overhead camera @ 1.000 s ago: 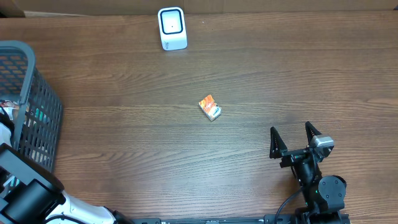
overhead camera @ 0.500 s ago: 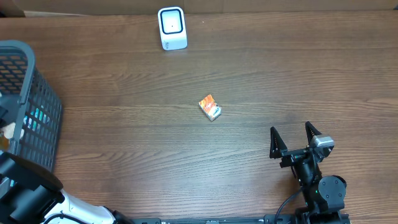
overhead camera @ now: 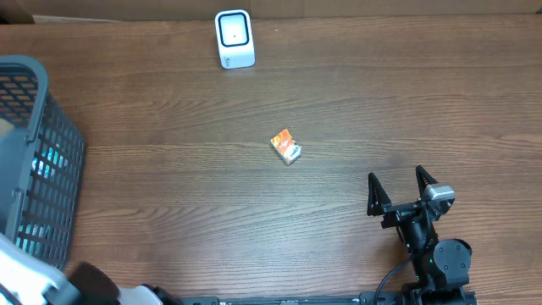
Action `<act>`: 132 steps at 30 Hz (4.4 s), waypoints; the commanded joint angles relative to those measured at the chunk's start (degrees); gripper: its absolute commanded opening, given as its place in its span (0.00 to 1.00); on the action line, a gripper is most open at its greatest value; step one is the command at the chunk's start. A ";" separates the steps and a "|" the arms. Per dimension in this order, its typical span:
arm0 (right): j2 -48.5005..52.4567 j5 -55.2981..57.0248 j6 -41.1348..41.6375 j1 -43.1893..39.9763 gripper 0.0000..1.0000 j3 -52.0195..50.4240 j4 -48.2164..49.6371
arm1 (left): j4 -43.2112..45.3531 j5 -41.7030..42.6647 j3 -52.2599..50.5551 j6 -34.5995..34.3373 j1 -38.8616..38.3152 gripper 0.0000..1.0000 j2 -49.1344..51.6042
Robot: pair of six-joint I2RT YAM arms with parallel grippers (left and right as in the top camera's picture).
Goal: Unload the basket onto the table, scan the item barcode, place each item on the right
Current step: 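Carry the cookie bag out and release it beside the orange pack, then reach the left gripper into the basket and grasp a blue tissue pack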
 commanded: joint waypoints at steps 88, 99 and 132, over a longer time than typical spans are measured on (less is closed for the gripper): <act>-0.42 0.55 0.42 -0.17 1.00 -0.61 0.20 | -16.26 -21.18 3.43 -12.39 -10.64 0.55 -3.96; -0.42 0.55 0.42 -0.17 1.00 -0.61 0.20 | -15.32 -19.91 3.10 -9.81 -4.48 0.49 7.15; -0.39 0.55 0.42 -0.17 1.00 -0.61 0.20 | 21.59 -14.78 -25.33 10.78 -1.36 0.81 22.71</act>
